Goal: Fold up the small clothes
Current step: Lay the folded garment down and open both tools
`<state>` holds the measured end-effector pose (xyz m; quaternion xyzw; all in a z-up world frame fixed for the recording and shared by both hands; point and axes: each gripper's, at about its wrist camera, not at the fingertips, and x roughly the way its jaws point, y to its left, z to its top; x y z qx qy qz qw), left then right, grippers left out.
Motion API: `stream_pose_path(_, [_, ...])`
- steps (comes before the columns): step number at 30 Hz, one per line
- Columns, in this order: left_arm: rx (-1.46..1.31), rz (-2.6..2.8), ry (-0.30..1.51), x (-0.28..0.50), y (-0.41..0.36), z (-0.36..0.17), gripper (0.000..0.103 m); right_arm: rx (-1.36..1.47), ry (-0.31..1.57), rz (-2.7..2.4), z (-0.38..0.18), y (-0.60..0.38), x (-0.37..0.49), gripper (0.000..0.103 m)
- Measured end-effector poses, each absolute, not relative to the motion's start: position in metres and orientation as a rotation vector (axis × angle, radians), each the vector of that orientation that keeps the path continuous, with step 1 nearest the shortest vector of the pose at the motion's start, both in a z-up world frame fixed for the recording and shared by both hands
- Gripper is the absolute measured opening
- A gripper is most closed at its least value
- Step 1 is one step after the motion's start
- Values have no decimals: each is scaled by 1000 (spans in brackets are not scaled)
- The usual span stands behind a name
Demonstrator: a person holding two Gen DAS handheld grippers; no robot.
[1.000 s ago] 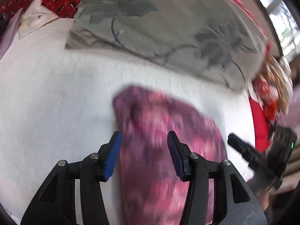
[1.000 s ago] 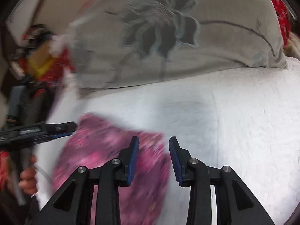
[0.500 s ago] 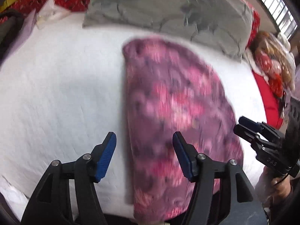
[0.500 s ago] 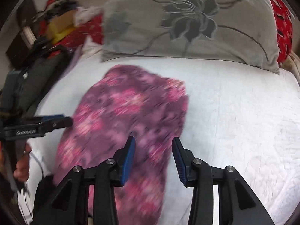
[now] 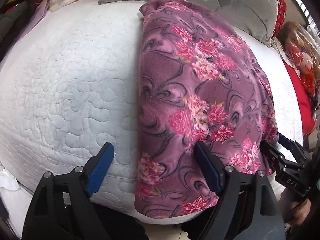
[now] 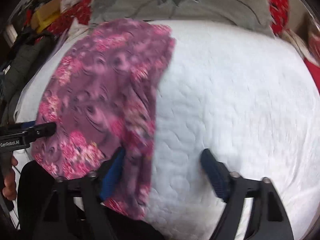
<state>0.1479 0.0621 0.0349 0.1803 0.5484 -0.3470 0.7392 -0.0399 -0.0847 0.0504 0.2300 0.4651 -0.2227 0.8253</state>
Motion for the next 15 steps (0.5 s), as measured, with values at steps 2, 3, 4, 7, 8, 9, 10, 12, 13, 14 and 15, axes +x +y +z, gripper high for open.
stream_pose_path(2, [402, -764, 1202, 150, 61, 35, 85, 464, 984, -499, 49, -78, -40, 89])
stream_pose_path(3, [401, -764, 1201, 150, 62, 34, 86, 450, 992, -508, 48, -74, -41, 94])
stream_pose_path(4, [396, -766, 1203, 151, 63, 34, 87, 438, 999, -519, 47, -69, -42, 99])
stream_pose_path(7, [385, -779, 1198, 152, 68, 31, 88, 448, 1002, -554, 42, -72, -37, 102])
stream_pose_path(8, [388, -783, 1194, 152, 66, 31, 88, 453, 998, -558, 42, -73, -36, 102])
stream_pose_path(9, [390, -783, 1192, 149, 68, 30, 89, 452, 995, -559, 41, -72, -36, 102])
stream_pose_path(10, [389, -782, 1191, 148, 68, 30, 89, 452, 991, -559, 42, -72, -38, 102])
stream_pose_path(12, [383, -780, 1193, 148, 68, 30, 89, 455, 979, -557, 41, -71, -40, 102])
stream_pose_path(13, [382, -781, 1193, 149, 68, 30, 89, 458, 975, -556, 41, -70, -40, 102])
stream_pose_path(14, [381, -785, 1195, 149, 69, 31, 89, 460, 972, -554, 41, -70, -39, 102])
stream_pose_path(15, [383, -790, 1197, 150, 69, 31, 89, 457, 975, -550, 41, -69, -39, 102])
